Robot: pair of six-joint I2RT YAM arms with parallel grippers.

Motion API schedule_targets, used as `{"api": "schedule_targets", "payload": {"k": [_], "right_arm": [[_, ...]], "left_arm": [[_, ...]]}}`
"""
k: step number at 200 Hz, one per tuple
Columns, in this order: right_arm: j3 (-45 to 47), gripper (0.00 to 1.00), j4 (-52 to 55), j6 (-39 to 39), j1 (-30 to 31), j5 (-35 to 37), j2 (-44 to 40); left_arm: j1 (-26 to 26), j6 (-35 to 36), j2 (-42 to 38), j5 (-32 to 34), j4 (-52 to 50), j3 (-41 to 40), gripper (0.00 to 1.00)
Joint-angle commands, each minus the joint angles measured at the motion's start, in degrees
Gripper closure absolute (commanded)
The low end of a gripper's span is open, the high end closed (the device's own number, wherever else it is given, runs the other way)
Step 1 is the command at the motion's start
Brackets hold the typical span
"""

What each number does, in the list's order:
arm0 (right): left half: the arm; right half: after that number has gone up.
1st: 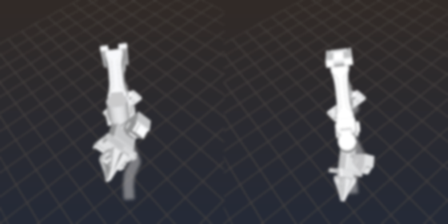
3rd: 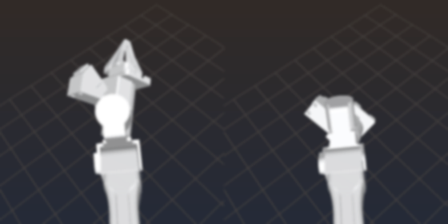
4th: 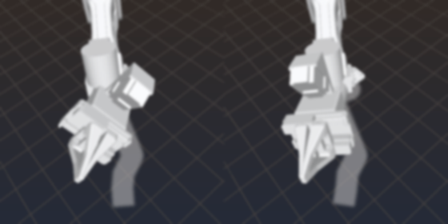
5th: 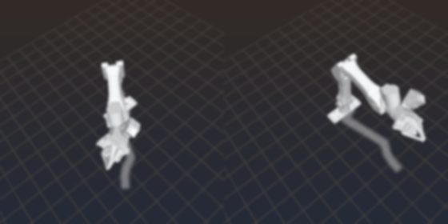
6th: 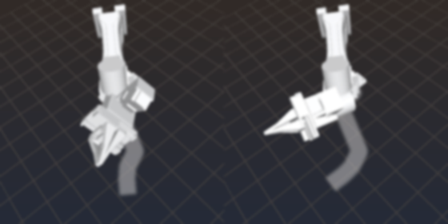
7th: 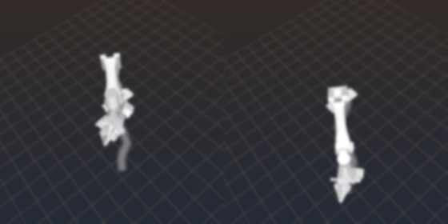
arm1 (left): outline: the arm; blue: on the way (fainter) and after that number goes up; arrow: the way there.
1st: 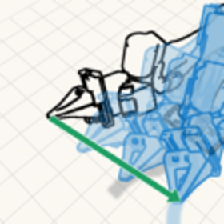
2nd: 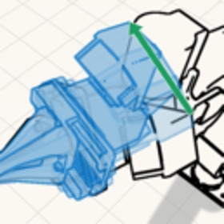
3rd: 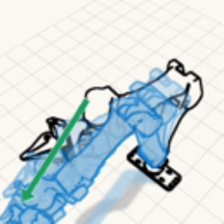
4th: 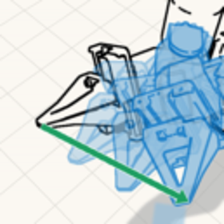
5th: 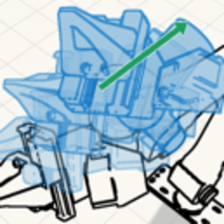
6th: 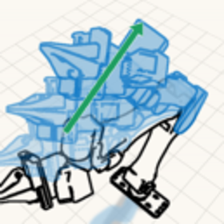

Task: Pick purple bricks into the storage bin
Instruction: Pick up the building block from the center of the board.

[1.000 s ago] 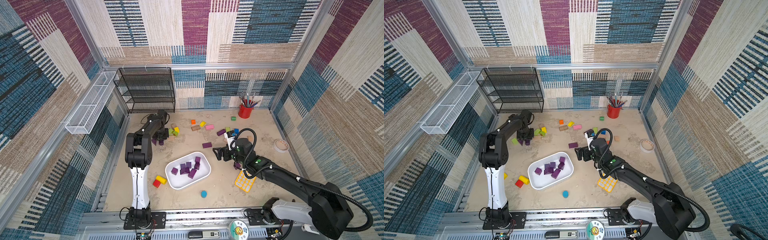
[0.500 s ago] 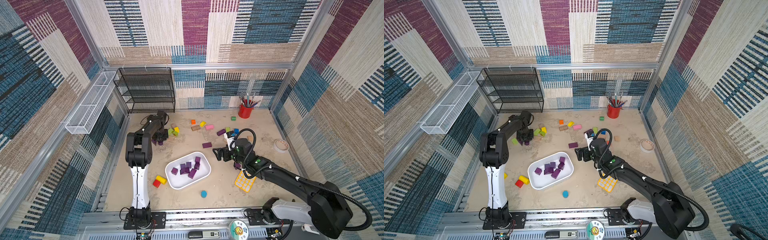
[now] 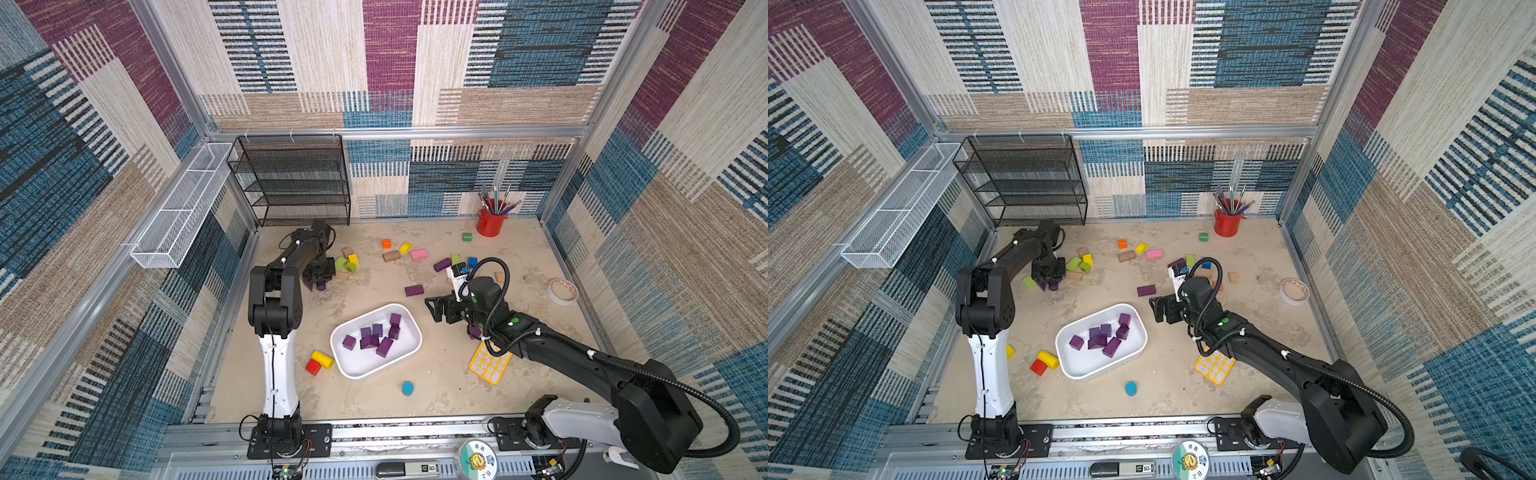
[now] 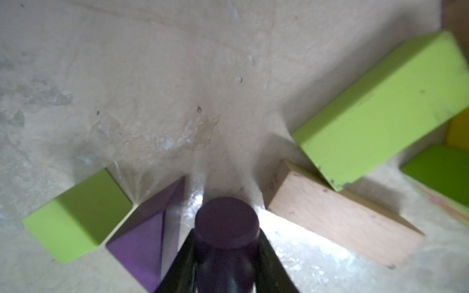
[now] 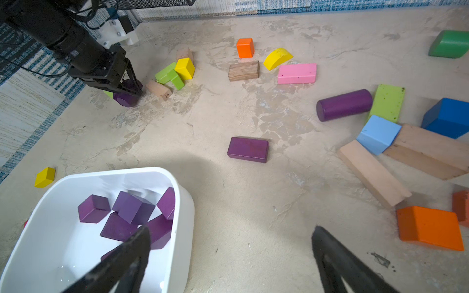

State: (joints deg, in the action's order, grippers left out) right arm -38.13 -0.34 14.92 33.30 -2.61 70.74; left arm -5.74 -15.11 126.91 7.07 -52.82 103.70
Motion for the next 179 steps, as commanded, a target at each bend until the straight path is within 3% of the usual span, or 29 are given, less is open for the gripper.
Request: {"api": "schedule_targets", "payload": {"k": [1,179], "right_arm": [[-0.4,0.01,-2.0,0.4,-0.1,-0.6,0.2],[2.0,0.01,-2.6,2.2,-0.1,-2.1,-3.1]], "left_arm": [[0.1,-0.3,-1.7,-1.8,-1.0,-0.1,0.76],[-0.3,-3.5,-17.1,-7.9,-1.1,-14.4,0.78]]}}
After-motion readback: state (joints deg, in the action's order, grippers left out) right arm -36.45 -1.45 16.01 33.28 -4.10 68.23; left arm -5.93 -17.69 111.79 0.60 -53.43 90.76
